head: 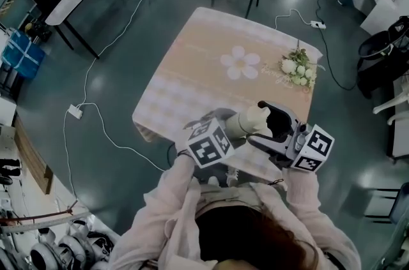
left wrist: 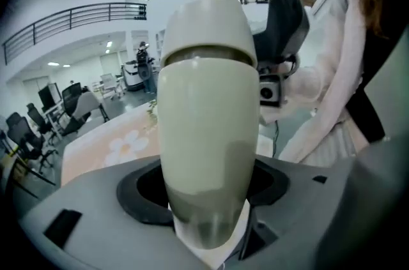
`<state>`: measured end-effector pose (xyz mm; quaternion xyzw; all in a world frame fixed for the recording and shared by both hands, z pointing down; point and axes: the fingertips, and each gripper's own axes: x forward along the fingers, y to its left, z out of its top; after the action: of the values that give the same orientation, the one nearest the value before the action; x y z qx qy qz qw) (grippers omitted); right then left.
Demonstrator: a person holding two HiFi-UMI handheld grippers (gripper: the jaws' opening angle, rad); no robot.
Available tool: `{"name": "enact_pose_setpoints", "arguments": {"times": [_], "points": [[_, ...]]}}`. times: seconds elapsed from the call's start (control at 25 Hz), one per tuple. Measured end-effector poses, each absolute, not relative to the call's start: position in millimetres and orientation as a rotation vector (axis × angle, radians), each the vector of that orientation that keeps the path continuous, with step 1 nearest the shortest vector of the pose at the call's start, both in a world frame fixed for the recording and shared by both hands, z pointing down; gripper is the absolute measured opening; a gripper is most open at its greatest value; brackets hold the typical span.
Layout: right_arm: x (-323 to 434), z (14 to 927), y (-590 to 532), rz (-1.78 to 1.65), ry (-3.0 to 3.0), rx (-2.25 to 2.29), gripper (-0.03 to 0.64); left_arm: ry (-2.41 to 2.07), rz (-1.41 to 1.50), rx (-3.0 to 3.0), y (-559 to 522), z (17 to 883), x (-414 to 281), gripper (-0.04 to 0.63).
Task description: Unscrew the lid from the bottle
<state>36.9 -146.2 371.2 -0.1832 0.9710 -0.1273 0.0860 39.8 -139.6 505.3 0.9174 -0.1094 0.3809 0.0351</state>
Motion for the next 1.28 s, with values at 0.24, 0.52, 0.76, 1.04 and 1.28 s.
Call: {"name": "enact_pose_setpoints", "arguments": {"times": [0.24,0.52,0.76,1.04,1.28], "points": [[28.2,375.2,-136.5,-0.257,2.985,-0.415,0.304,-0.181,1.214,2.823,-123.2,507.2,40.0,0.316],[27.9,362.4,-116.4,-0.127,2.952,-0.138,0.312,0.159,1.015,2.829,-92.8,494.3,45.2,0.316],[29.8,375.3,-150.7,-0.393,2.865,-0.593,0.377,-0.38,1.199,2.825,-145.6,506.7,28.6,0.316],[25.8,375.3,-134.4,-0.206,2.977,-0.403,0.298,-0.149,1.22,2.869,-126.3,508.3,32.1,0.316],[21.2,344.6,-91.4,-0.063,2.939,0.077,0.298,0.38,0.903,2.907,-70.5,480.6,47.7,0.316]]}}
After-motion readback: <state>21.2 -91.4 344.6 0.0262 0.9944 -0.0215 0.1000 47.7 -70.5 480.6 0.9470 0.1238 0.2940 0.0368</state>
